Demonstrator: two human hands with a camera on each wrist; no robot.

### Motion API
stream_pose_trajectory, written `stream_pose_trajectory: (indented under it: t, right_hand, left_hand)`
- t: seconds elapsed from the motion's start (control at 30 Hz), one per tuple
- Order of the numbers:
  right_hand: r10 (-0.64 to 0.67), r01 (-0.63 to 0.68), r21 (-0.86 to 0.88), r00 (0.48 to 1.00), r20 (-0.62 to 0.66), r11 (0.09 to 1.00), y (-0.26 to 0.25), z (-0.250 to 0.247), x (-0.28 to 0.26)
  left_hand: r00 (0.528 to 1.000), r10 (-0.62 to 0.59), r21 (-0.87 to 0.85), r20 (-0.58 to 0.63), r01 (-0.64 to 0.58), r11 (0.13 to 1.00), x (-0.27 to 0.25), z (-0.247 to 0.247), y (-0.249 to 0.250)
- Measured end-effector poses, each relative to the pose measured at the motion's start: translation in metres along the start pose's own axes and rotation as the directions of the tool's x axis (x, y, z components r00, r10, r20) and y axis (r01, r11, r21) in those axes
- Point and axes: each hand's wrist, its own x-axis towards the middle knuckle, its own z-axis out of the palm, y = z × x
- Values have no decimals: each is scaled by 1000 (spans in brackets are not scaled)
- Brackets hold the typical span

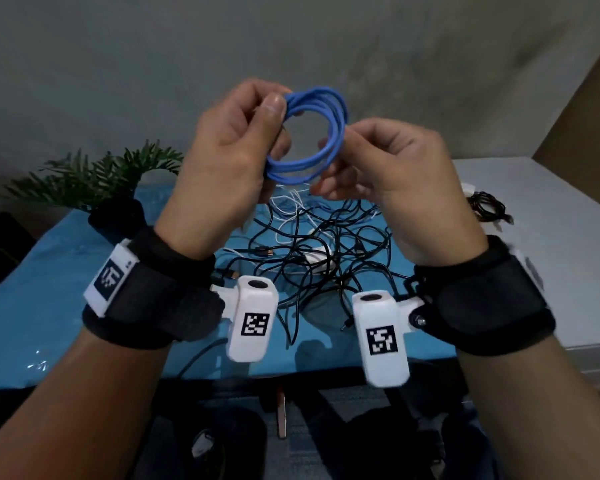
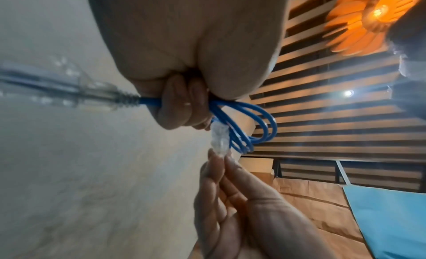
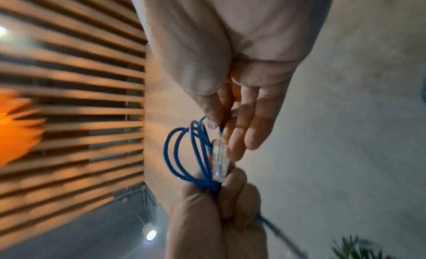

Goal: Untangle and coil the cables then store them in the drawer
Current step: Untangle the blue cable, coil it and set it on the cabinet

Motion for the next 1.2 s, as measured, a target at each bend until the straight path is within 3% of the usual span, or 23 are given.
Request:
stream_pose_trajectory:
  t: [0.17,0.37,0.47,0.6,0.8,0.93,1.03,1.13,1.2]
  right_hand:
    - [137,-124,310,990,-21,942,7,16,-2]
    - [126,-77,343,984,-124,936,9,10,4]
    - [215,-207,376,976,22,903,9,6,6]
    - [274,-355,369,928,254,859,11,13,0]
    - [237,-369,484,920,312,793,14,17,-2]
    - [212,-400,609,909,358,685,14,13,-2]
    - [230,-415,534,896,379,736,13,12,-1]
    - [226,-294,209,928,297,933,13,14,0]
    - [210,-224,19,936,282,974,14,14,-1]
  left_hand:
    - [1000,15,34,20,-16,999,-1,3,0]
    - [994,19,185,112,-40,982,-4,3,0]
    - [995,47,228,84,-65,972,-4,2,-1]
    - [983,161,400,-87,-113,910,-2,0,-8]
    - [946,281,581,-161,-140,802,-4,7,-8]
    - [926,322,631,-198,-131,765,-5,10,-6]
    - [906,382,728,-182,-137,671,-8,13,-8]
    - [901,405,805,-153,-125,581,-12,17,-6]
    - [918,369,801,-143,-112,588,-10,14,-7]
